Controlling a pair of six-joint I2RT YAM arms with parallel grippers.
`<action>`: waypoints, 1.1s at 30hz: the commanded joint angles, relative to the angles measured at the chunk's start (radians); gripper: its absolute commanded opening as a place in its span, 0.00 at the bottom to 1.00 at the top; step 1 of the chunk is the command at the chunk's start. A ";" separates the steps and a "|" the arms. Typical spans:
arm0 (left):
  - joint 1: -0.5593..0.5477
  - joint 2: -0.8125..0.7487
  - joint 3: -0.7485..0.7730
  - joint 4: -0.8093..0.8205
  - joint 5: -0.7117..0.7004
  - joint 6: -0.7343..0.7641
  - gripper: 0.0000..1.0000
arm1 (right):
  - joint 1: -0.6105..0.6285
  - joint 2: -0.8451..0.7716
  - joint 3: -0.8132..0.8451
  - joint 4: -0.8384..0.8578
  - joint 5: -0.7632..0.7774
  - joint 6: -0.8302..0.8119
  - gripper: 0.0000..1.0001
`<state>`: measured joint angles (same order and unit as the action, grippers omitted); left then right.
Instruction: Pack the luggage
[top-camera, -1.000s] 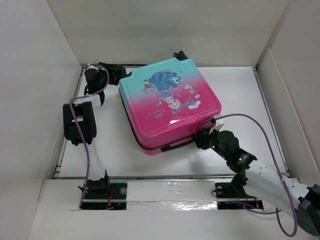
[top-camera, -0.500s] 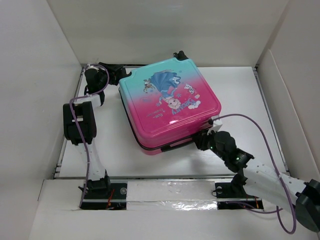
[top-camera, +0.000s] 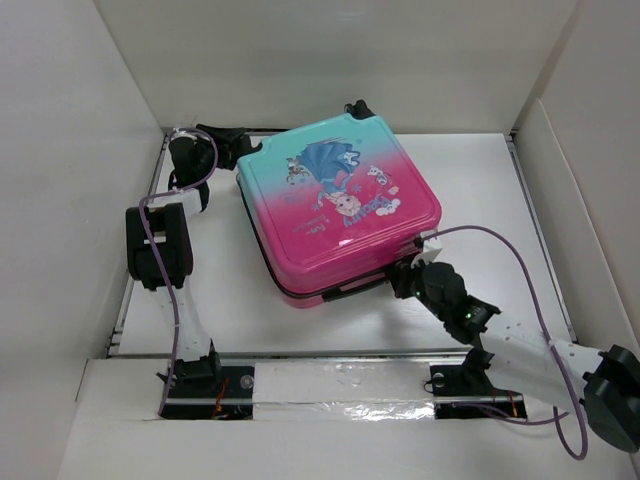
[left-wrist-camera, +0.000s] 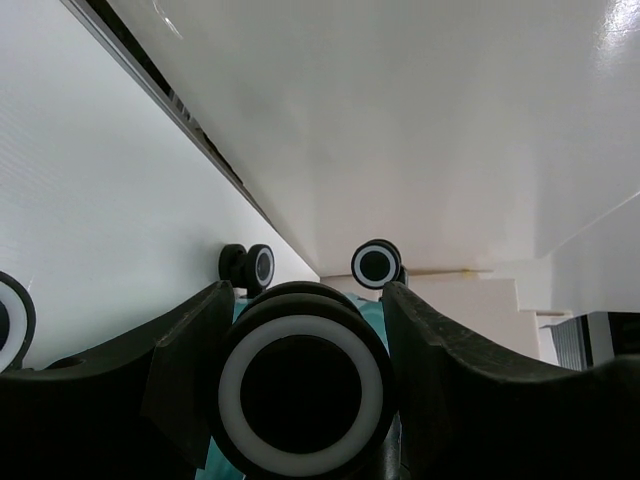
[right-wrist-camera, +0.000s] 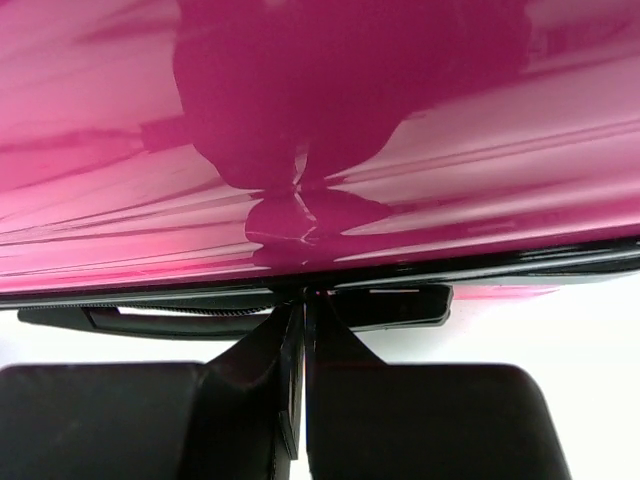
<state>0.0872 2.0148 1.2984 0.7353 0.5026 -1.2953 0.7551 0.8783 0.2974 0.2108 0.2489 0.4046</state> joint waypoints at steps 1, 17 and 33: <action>0.011 -0.037 -0.014 -0.009 -0.007 0.114 0.36 | -0.002 0.015 -0.018 0.097 0.050 0.007 0.00; -0.003 -0.788 -0.641 -0.203 -0.438 0.298 0.58 | -0.529 -0.105 0.130 0.053 -0.446 -0.132 0.00; -0.219 -1.349 -1.182 -0.375 -0.270 0.474 0.00 | -0.435 -0.197 0.045 -0.073 -0.547 -0.115 0.00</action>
<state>-0.1188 0.6491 0.1284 0.3317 0.1089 -0.9054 0.2745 0.7162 0.3260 0.0433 -0.2638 0.2790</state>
